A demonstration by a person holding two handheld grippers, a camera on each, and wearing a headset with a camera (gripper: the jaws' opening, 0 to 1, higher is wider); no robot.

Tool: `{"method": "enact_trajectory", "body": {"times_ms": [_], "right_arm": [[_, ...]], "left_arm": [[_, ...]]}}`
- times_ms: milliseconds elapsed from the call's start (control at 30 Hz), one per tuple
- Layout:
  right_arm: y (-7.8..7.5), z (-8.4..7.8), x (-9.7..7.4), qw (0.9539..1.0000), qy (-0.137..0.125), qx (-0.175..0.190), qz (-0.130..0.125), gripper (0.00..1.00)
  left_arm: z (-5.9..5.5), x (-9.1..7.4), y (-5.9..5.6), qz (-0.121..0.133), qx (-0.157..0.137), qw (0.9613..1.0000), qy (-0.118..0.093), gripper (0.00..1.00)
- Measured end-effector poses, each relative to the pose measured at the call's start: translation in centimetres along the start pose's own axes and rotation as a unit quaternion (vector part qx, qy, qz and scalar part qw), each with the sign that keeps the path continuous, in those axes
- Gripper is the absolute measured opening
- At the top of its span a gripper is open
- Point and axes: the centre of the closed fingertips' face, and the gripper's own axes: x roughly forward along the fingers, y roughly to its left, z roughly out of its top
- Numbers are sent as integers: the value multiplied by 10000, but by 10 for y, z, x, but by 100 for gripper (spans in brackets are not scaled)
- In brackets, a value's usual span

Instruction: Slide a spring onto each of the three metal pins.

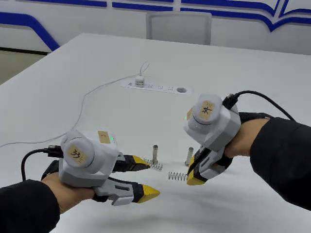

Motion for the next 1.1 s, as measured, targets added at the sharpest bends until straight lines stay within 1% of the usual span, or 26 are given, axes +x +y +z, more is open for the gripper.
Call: {"method": "enact_trajectory", "body": {"times_ms": [200,300,467,700,967,1100], "right_arm": [[9,12,-3,9997,-50,-248,64,11],[13,16,-4,9993,-60,-349,109,11],[17,19,-5,9987,-42,-491,146,11],[22,21,-4,9979,-27,-616,212,11],[25,21,-3,9972,-32,-697,270,11],[27,20,-2,9970,-37,-720,285,11]], "left_arm": [[4,6,-6,-108,85,9999,-21,34],[5,7,-9,-153,166,9997,-12,31],[8,8,-12,-196,245,9995,-59,26],[8,11,-17,-283,355,9990,-64,20],[7,12,-17,-312,450,9985,-37,13],[6,12,-19,-337,482,9983,-28,12]]}}
